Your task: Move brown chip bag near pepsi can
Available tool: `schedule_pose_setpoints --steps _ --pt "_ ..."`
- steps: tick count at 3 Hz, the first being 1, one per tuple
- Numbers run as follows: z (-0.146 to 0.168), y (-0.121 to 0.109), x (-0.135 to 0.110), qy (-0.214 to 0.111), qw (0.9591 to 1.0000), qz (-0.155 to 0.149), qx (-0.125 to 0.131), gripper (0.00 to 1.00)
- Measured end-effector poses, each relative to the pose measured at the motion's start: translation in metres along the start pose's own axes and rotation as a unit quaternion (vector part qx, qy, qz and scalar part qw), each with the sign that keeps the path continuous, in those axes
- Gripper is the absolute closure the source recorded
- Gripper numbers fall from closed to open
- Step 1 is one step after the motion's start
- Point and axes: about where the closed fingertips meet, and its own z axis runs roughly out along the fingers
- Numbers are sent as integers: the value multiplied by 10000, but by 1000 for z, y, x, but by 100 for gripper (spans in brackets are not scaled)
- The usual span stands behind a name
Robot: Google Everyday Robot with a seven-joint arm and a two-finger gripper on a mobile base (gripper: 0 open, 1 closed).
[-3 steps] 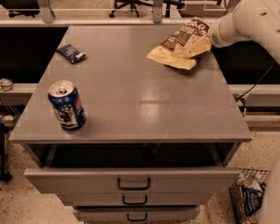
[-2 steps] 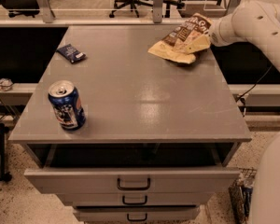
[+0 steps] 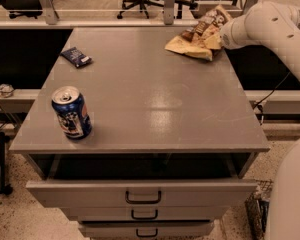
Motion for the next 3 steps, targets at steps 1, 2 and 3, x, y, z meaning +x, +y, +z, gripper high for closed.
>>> schedule_pose_setpoints --steps 1,2,3 --pt "-11 13 -23 -158 9997 -166 20 87" --pt "-31 34 -62 -477 9977 -487 62 100" --pt "-60 56 -97 -811 9948 -614 -9 100"
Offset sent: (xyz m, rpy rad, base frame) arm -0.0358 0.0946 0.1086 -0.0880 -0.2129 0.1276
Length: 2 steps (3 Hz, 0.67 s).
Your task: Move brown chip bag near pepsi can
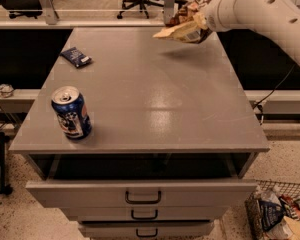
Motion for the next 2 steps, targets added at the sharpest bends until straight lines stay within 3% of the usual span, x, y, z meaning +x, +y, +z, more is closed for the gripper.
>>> schedule_pose_setpoints --steps 1,2 --pt "-4 3 -7 -53 10000 -18 -11 100" --pt "-5 18 -6 -91 9995 -25 -290 100"
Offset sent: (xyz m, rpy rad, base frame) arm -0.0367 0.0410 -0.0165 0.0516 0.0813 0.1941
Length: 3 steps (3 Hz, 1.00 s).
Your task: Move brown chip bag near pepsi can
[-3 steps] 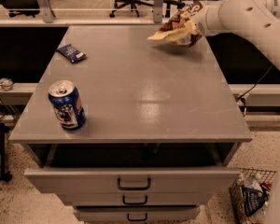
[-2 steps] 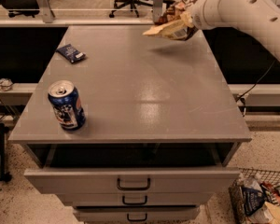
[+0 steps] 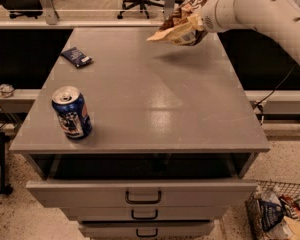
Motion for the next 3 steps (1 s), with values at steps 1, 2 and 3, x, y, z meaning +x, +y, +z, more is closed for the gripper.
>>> schedule_pose_setpoints --steps 1,2,3 --pt "-20 44 4 -149 9976 -7 -675 100" --pt "-44 102 12 -344 9892 31 -1427 100" --pt "-60 153 23 -481 9785 146 -1999 100"
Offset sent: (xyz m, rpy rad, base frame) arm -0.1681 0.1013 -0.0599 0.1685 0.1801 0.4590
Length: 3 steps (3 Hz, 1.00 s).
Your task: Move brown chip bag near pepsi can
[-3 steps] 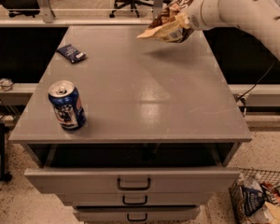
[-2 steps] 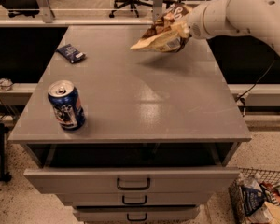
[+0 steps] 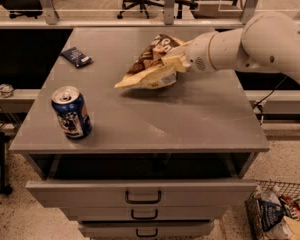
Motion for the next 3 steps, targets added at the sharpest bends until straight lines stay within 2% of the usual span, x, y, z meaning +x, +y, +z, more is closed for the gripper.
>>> schedule_pose_setpoints --steps 1,2,3 --pt "13 36 3 -210 9988 84 -429 100" --pt "23 64 0 -407 9964 206 -712 100" --pt "25 95 -18 -614 9933 279 -937 100"
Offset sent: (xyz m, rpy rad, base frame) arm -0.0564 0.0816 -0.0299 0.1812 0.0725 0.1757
